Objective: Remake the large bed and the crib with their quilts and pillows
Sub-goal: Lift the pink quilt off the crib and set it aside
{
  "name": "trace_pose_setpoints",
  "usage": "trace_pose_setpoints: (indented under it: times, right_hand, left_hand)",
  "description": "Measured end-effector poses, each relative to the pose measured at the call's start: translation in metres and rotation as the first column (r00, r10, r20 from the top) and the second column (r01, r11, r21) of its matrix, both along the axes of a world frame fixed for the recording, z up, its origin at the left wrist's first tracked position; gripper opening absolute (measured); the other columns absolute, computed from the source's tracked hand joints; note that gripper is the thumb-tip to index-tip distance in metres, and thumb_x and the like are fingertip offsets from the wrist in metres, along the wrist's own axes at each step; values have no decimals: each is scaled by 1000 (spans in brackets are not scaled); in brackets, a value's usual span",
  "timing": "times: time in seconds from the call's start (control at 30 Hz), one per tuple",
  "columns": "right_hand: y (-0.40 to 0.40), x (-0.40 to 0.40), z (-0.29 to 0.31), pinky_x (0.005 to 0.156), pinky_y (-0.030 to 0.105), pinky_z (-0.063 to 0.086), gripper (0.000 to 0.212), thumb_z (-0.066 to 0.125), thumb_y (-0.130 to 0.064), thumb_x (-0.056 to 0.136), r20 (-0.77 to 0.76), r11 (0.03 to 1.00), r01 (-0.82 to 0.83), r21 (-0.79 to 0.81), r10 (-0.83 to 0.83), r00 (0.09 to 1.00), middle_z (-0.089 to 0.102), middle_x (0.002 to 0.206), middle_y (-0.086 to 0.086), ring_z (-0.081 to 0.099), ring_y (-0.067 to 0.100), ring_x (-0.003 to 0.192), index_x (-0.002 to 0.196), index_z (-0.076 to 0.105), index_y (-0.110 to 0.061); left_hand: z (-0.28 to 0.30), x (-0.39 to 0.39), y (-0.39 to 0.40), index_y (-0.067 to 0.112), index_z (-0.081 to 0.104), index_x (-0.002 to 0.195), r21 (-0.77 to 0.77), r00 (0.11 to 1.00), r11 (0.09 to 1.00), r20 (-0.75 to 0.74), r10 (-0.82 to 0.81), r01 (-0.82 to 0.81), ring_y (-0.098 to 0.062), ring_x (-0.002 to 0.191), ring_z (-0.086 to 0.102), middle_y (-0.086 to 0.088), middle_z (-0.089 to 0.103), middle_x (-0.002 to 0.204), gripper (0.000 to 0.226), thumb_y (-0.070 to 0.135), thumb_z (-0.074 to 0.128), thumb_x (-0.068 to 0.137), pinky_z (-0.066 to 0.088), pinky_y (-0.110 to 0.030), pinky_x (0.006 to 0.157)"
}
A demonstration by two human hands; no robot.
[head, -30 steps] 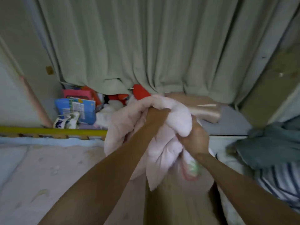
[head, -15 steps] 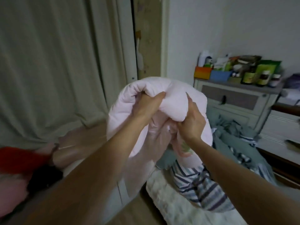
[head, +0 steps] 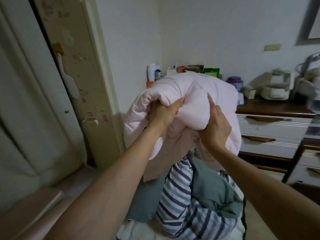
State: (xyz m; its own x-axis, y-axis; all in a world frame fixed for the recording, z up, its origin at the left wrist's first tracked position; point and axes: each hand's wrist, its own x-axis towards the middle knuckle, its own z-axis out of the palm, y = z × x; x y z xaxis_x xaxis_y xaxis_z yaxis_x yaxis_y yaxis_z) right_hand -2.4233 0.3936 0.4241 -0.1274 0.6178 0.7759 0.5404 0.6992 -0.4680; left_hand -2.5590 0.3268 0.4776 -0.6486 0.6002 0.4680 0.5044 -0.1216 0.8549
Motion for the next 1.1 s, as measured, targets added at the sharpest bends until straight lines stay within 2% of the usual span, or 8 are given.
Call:
trace_pose_setpoints:
  times: [0.3,0.47,0.6,0.7,0.8,0.9,1.0,1.1]
  right_hand:
    - [154,-72,-113,86,38,30,87,72,-34,75,267,983,183,-10,-174,948,51,111,12,45,31,100,148,25,-25]
    - [244,-112,-185,116,47,0,111,68,-50,75,548,978,64,-197,56,835,-7,160,8,-7,29,147,151,-10,-30]
    - [290,-133,-224,116,57,-4,124,68,-60,68,687,923,8,-386,281,670,-24,157,6,-18,34,145,140,-31,-42]
    - [311,-150,-252,115,57,-3,124,65,-65,68,684,871,44,-490,353,638,-25,156,5,-14,32,146,136,-36,-43]
    - [333,-162,-268,116,56,-1,129,65,-71,64,680,810,108,-577,403,612,-27,156,4,-14,29,146,134,-39,-41]
    - [343,-172,-274,116,56,0,129,61,-75,64,670,772,118,-625,453,588,-27,156,5,-15,28,146,142,-32,-33]
    - [345,-178,-284,116,57,0,129,59,-76,66,694,753,148,-641,486,531,-28,156,6,-16,28,146,142,-34,-28]
    - [345,-177,-305,115,60,1,125,61,-69,73,724,734,182,-655,539,431,-26,156,7,-15,31,146,134,-40,-30]
  left_hand:
    - [-111,-79,149,9,66,109,-242,969,961,234,-76,134,-14,80,61,-2,69,97,48,45,73,76,48,-29,86]
    - [-185,-122,242,19,57,129,-505,963,860,260,68,76,-22,120,54,0,59,131,92,80,63,61,37,-32,109]
    - [-229,-118,269,0,43,139,-574,847,781,264,461,-246,-29,134,37,-12,42,145,100,60,76,65,29,-34,109]
    - [-251,-106,270,0,49,120,-372,791,751,67,608,-546,-25,122,37,-17,48,126,87,45,87,57,24,-31,103]
    - [-250,-126,278,10,49,114,-14,775,839,-392,496,-545,-22,109,41,-11,50,117,71,39,84,60,26,-28,97]
    - [-250,-164,304,19,33,143,-203,698,873,-689,195,-444,-29,137,28,-11,38,147,84,64,59,76,11,-44,116]
    - [-276,-185,319,33,4,152,-698,793,641,-567,-223,-319,-33,147,-4,5,4,161,93,85,24,77,-6,-60,114]
    - [-318,-193,318,36,-12,150,-878,903,455,-307,-300,-147,-29,146,-16,12,-15,159,100,89,23,72,-8,-60,113]
